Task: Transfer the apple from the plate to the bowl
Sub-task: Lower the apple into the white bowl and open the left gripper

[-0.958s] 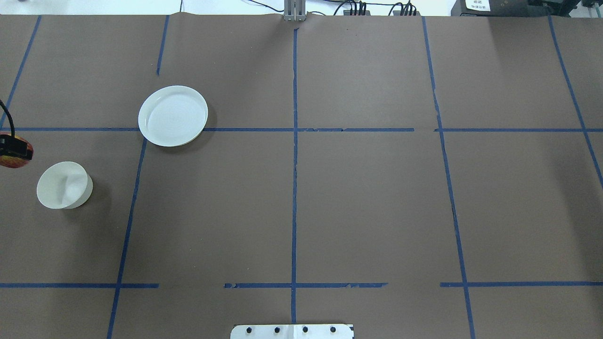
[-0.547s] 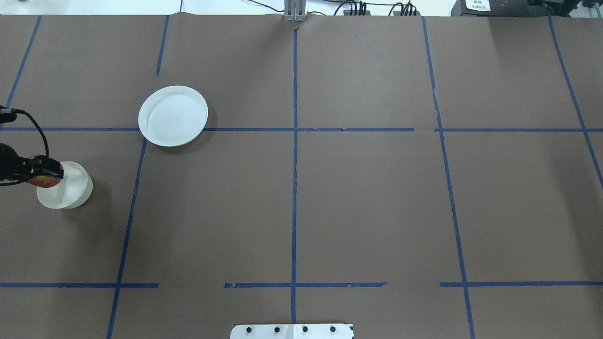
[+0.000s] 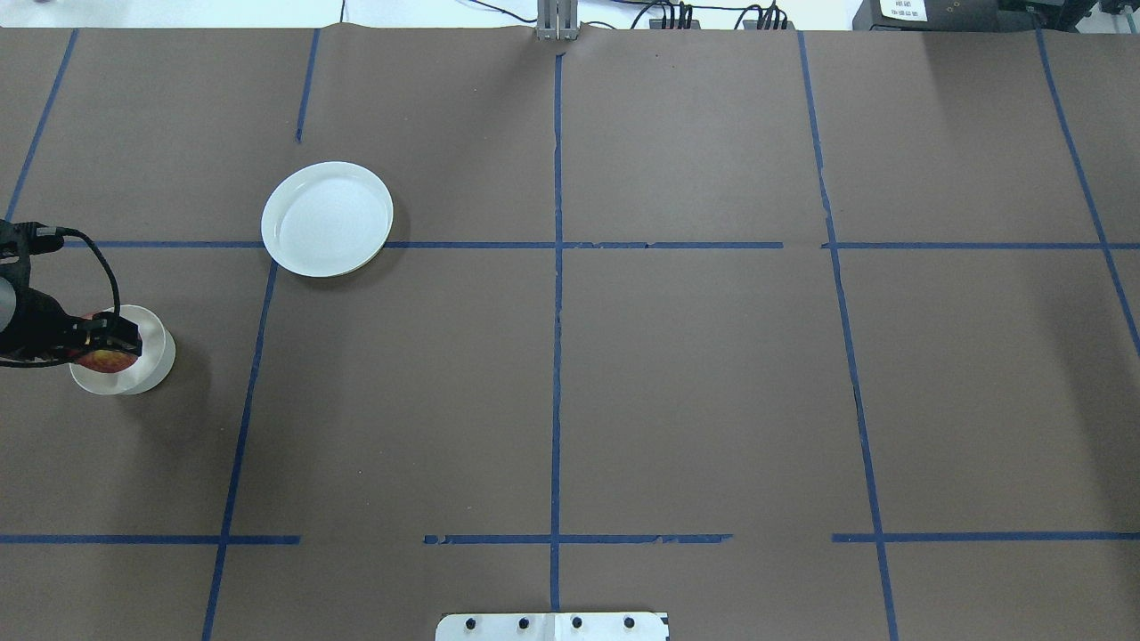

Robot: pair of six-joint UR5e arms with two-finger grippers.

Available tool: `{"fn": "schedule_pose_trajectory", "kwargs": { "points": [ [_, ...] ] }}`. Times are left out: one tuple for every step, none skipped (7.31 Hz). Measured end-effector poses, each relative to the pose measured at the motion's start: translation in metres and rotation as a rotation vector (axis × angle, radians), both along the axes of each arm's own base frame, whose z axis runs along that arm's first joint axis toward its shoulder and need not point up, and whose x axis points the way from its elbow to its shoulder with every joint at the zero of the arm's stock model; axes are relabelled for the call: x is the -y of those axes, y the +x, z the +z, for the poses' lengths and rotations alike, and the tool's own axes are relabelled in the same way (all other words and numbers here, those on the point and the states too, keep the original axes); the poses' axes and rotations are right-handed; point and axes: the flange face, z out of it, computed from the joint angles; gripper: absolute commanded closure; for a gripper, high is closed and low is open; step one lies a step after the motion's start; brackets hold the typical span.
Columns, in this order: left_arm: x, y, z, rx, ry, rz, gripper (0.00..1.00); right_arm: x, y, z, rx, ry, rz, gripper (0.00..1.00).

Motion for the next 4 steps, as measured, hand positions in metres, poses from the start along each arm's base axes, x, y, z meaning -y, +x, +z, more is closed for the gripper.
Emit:
{"fn": "schedule_pose_trajectory", "kwargs": {
  "points": [
    [0.0008, 0.001, 0.0018, 0.003, -0.003, 0.0, 0.1, -0.0001, 0.0, 0.0001, 0.0, 0.0, 0.0, 0.0],
    [0.001, 0.0014, 0.0023, 0.004, -0.004, -0.001, 0.05, -0.0001, 0.0, 0.0001, 0.0, 0.0, 0.0, 0.0],
    [0.0012, 0.0017, 0.0024, 0.004, -0.005, -0.001, 0.04, -0.0003, 0.0, 0.0003, 0.0, -0.001, 0.0, 0.0],
    [0.0013, 0.0018, 0.0024, 0.003, -0.005, 0.0, 0.01, -0.0005, 0.0, 0.0004, 0.0, -0.001, 0.0, 0.0]
  ]
}}
